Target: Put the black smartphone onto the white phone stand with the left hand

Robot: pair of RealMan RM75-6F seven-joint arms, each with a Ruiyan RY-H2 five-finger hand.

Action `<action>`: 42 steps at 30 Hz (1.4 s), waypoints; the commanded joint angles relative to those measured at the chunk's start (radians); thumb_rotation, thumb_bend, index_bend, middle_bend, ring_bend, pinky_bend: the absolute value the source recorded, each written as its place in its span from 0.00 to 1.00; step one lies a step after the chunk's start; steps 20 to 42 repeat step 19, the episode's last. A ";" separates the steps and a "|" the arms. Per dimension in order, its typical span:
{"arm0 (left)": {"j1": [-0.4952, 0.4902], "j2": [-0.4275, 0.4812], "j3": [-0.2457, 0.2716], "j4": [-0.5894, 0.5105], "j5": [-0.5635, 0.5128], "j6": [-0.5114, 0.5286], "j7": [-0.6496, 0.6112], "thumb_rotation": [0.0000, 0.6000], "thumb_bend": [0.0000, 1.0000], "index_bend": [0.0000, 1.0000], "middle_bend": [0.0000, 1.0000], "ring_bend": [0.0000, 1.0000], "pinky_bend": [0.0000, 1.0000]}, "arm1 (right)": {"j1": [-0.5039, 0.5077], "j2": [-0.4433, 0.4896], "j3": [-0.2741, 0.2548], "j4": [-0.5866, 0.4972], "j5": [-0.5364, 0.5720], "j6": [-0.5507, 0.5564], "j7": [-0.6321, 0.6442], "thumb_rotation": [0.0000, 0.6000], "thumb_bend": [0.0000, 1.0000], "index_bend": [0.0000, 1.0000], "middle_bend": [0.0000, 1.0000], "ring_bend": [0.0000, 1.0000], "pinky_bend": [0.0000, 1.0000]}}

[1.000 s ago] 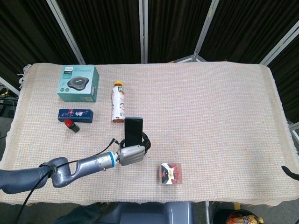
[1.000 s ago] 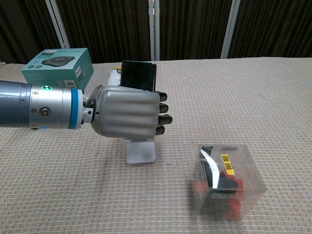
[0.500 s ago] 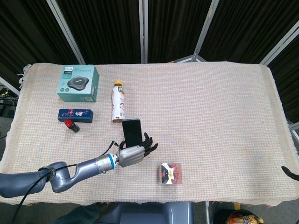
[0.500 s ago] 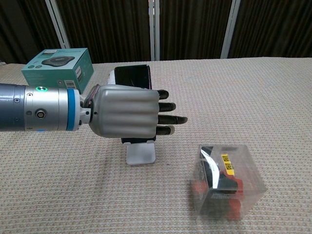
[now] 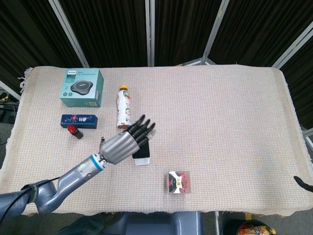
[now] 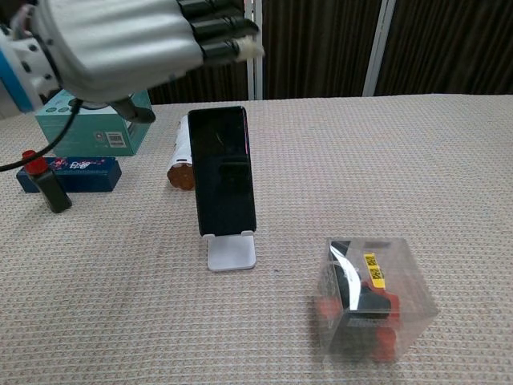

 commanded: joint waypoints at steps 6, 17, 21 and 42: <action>0.400 0.122 0.063 -0.156 -0.228 0.416 -0.461 1.00 0.00 0.00 0.00 0.00 0.00 | 0.011 -0.018 -0.007 -0.002 -0.026 -0.008 -0.039 1.00 0.00 0.00 0.00 0.00 0.00; 0.599 0.190 0.178 -0.053 -0.162 0.553 -0.826 1.00 0.00 0.00 0.00 0.00 0.00 | 0.021 -0.036 -0.011 -0.021 -0.032 -0.011 -0.103 1.00 0.00 0.00 0.00 0.00 0.00; 0.606 0.194 0.177 -0.047 -0.162 0.554 -0.841 1.00 0.00 0.00 0.00 0.00 0.00 | 0.022 -0.037 -0.011 -0.021 -0.029 -0.012 -0.105 1.00 0.00 0.00 0.00 0.00 0.00; 0.606 0.194 0.177 -0.047 -0.162 0.554 -0.841 1.00 0.00 0.00 0.00 0.00 0.00 | 0.022 -0.037 -0.011 -0.021 -0.029 -0.012 -0.105 1.00 0.00 0.00 0.00 0.00 0.00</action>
